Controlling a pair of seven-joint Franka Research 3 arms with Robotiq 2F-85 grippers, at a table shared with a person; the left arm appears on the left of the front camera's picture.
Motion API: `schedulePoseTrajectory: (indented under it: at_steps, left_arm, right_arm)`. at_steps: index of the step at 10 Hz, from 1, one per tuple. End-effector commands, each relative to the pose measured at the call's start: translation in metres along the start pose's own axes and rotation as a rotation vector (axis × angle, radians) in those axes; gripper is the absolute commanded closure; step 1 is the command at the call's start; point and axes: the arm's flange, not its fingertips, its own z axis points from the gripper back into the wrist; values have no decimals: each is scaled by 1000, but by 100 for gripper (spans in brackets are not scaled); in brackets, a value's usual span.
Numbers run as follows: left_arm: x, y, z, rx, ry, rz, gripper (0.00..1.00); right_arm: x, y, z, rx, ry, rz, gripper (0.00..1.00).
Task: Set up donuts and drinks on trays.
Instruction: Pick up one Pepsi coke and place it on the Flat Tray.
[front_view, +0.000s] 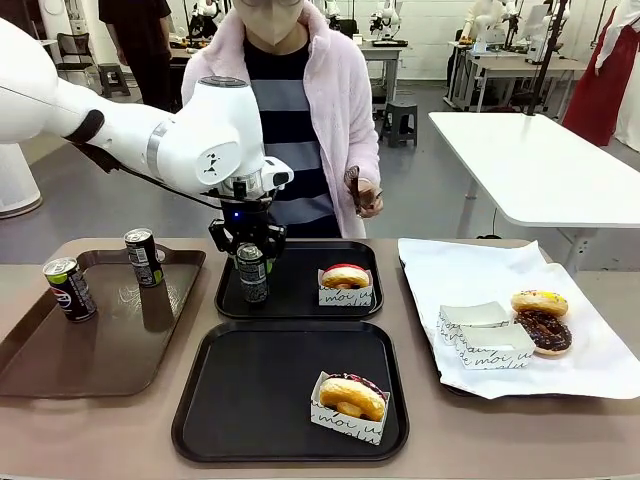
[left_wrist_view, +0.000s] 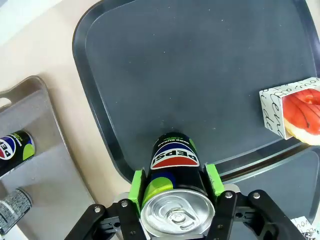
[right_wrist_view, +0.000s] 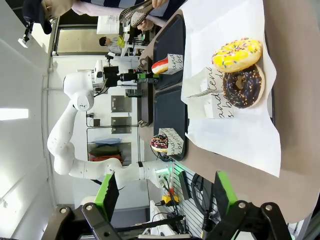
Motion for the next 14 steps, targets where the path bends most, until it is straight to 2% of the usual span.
schedulePoseTrajectory:
  at_steps: [1,3,4,5,7,8,10,12,14]
  left_arm:
    - [-5,4,-2,36,-28,1,42]
    - [-8,7,-8,32,-33,-6,42]
    - [-6,9,-9,30,-40,-16,39]
    - [-7,9,-8,22,-42,-15,0]
    - [-9,12,6,9,-43,-26,0]
    - [-16,14,23,-16,-37,-39,19]
    - [-40,24,71,-27,-34,-58,0]
    - [-67,36,96,-66,-7,-95,0]
    - [-94,44,101,-81,7,-169,0]
  right_arm:
    - [-2,0,1,3,10,-5,0]
    - [-2,0,1,3,10,-5,0]
    - [-2,0,1,3,10,-5,0]
    - [-2,0,1,3,10,-5,0]
    - [-2,0,1,3,10,-5,0]
    - [-2,0,1,3,10,-5,0]
    - [-2,0,1,3,10,-5,0]
    - [-2,0,1,3,10,-5,0]
    - [-2,0,1,3,10,-5,0]
